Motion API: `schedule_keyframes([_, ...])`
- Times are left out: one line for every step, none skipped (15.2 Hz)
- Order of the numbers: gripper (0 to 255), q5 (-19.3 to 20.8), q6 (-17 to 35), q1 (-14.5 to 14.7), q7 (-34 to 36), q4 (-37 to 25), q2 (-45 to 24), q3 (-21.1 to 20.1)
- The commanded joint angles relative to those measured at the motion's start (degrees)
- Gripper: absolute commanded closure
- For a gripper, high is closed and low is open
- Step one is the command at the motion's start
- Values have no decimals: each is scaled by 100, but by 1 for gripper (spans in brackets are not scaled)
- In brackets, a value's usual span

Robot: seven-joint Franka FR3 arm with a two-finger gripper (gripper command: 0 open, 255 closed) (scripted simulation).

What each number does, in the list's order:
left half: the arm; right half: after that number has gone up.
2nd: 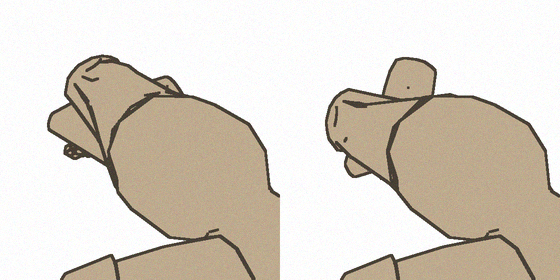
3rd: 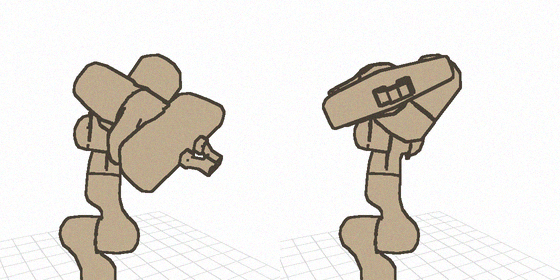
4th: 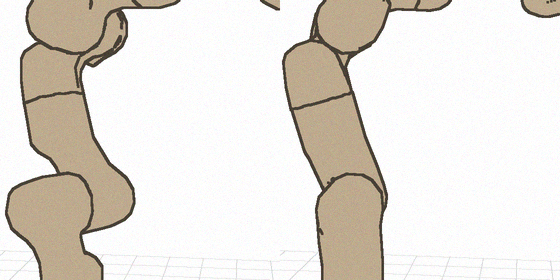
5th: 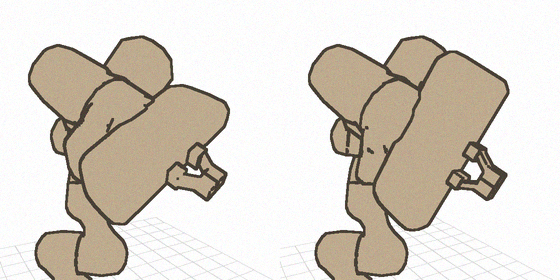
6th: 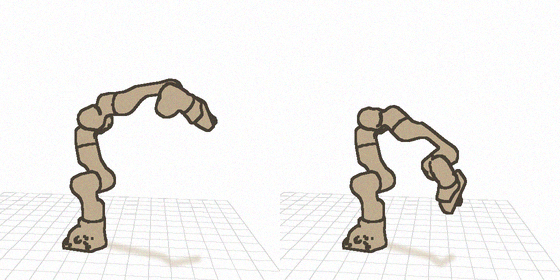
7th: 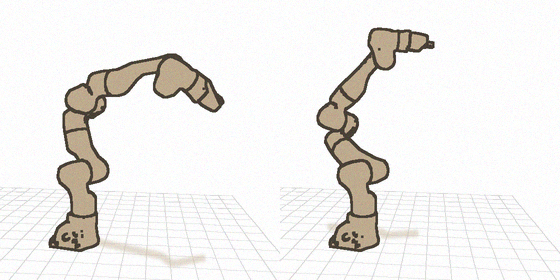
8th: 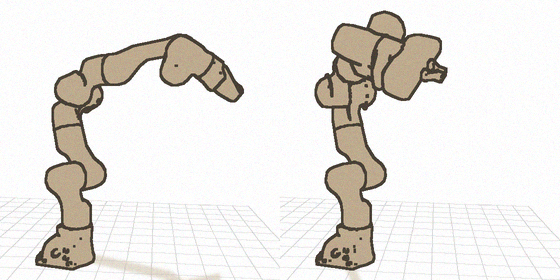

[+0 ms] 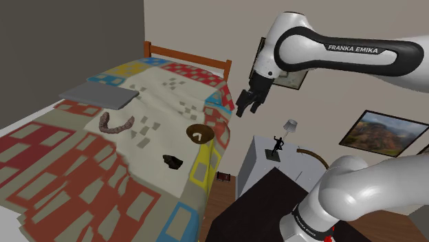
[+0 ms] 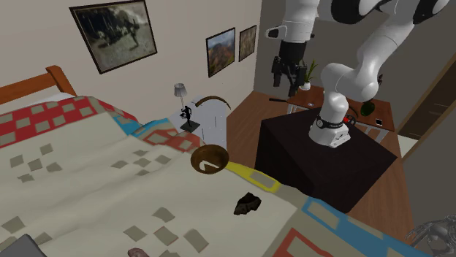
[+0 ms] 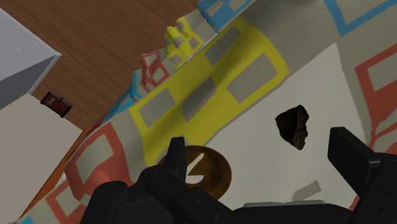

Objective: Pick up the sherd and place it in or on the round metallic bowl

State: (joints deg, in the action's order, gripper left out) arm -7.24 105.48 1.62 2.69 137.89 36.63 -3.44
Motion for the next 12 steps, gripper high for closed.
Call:
schedule_keyframes([0,-52,419,52,-30,103,-322,-68])
schedule_keyframes([0,-75,595,79,-40,111,-496,-103])
schedule_keyframes([0,-97,769,105,-50,112,-676,-138])
schedule_keyframes([0,-117,940,131,-59,106,-861,-172])
schedule_keyframes([0,-136,1109,155,-69,91,-1051,-207])
schedule_keyframes([0,-152,1274,180,-78,69,-1245,-242])
schedule_keyframes([0,-166,1436,205,-86,40,-1443,-275])
schedule_keyframes([0,-178,1593,228,-93,2,-1644,-309])
schedule_keyframes([0,-187,1747,251,-99,-42,-1849,-342])
schedule_keyframes([0,-194,1895,273,-105,-95,-2057,-376])
schedule_keyframes([0,-197,2039,294,-109,-154,-2267,-409])
schedule_keyframes([0,-196,2178,314,-112,-221,-2479,-442])
